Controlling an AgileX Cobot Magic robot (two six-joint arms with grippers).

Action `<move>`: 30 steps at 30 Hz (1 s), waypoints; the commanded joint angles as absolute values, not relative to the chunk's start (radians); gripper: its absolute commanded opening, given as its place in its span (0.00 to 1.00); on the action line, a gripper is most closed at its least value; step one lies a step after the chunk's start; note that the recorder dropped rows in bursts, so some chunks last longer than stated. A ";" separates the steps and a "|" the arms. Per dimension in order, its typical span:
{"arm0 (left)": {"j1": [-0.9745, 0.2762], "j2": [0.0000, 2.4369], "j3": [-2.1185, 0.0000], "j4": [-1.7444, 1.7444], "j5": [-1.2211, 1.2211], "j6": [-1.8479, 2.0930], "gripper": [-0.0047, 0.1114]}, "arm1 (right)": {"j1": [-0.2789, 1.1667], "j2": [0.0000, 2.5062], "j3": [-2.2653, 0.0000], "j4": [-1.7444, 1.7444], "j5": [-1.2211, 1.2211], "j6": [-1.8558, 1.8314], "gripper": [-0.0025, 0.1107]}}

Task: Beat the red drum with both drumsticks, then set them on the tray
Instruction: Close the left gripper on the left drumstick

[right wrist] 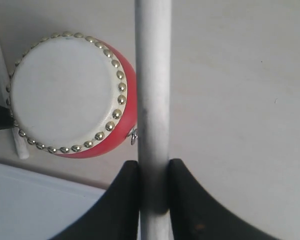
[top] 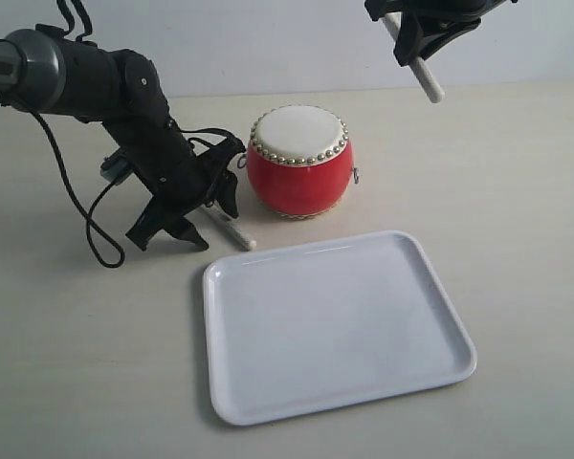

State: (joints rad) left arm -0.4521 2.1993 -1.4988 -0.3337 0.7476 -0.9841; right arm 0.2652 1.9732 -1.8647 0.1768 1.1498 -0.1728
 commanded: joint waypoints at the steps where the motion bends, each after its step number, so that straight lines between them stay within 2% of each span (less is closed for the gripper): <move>1: -0.442 2.211 -1.494 -0.312 0.753 -0.981 0.50 | 0.260 1.972 -1.875 0.184 1.132 -0.181 0.02; 11: -0.382 2.211 -1.498 -0.327 0.774 -0.939 0.50 | 0.260 1.972 -1.875 0.182 1.125 -0.183 0.02; 30: -0.407 2.211 -1.641 -0.319 0.816 -0.914 0.50 | 0.260 1.972 -1.875 0.184 1.123 -0.189 0.02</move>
State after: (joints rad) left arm -0.4055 2.2171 -1.5913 -0.3596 0.7842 -0.9062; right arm 0.2652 1.9732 -1.8647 0.1815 1.1351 -0.1837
